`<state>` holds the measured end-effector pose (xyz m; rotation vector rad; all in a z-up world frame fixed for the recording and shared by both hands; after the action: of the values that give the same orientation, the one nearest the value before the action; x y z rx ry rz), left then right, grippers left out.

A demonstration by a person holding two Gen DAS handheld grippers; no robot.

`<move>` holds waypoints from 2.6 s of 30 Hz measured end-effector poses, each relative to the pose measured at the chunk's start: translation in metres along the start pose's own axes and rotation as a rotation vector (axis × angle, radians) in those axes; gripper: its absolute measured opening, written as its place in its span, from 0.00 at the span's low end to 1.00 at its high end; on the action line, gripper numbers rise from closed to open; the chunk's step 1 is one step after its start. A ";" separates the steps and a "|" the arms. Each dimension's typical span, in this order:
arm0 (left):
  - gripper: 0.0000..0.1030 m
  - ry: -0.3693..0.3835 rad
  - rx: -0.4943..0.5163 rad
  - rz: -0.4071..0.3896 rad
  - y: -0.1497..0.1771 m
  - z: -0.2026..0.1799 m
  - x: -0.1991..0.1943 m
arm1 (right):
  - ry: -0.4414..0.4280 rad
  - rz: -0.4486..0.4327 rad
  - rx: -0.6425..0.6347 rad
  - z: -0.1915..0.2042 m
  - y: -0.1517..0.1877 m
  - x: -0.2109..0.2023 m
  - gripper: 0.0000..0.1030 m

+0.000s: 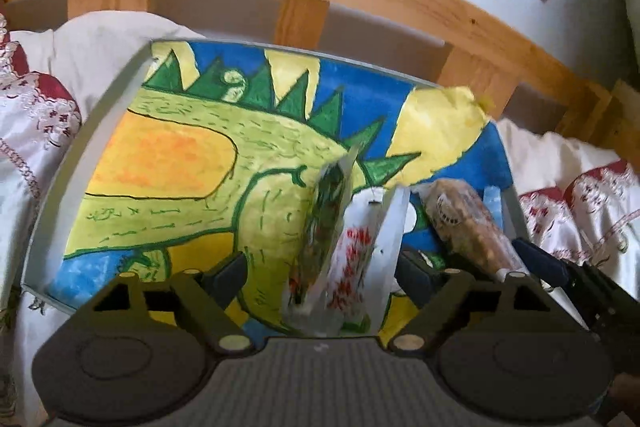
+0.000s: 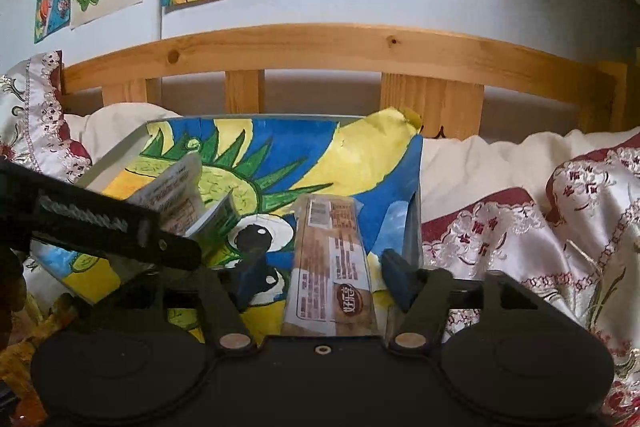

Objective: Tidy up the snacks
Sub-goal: 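Lower both snacks into the tray and open both grippers, then withdraw both tools from the tray back over the snack pile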

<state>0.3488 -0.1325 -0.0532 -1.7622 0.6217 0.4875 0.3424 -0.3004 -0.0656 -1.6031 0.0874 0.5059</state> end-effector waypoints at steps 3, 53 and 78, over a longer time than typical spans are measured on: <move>0.90 0.000 -0.016 -0.021 -0.003 0.007 -0.012 | 0.007 -0.013 -0.009 0.001 -0.003 -0.005 0.79; 1.00 -0.112 0.041 -0.190 0.117 0.116 -0.243 | -0.041 -0.075 0.032 0.119 0.019 -0.235 0.99; 1.00 -0.202 0.041 -0.077 0.155 0.128 -0.240 | -0.092 0.215 0.005 0.155 0.073 -0.219 0.99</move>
<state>0.0638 -0.0030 -0.0553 -1.6668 0.4174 0.5860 0.0790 -0.2127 -0.0541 -1.5714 0.1926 0.7448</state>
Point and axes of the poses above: each gripper's, at about its wrist camera, not at the fingertips, and x roughly the way its jaws point, z to its left, y to its underside, the point moved 5 cm from there along x, roughly the way its jaws point, and after that the axes turned 5 degrees about -z, right-handed, at the moved point
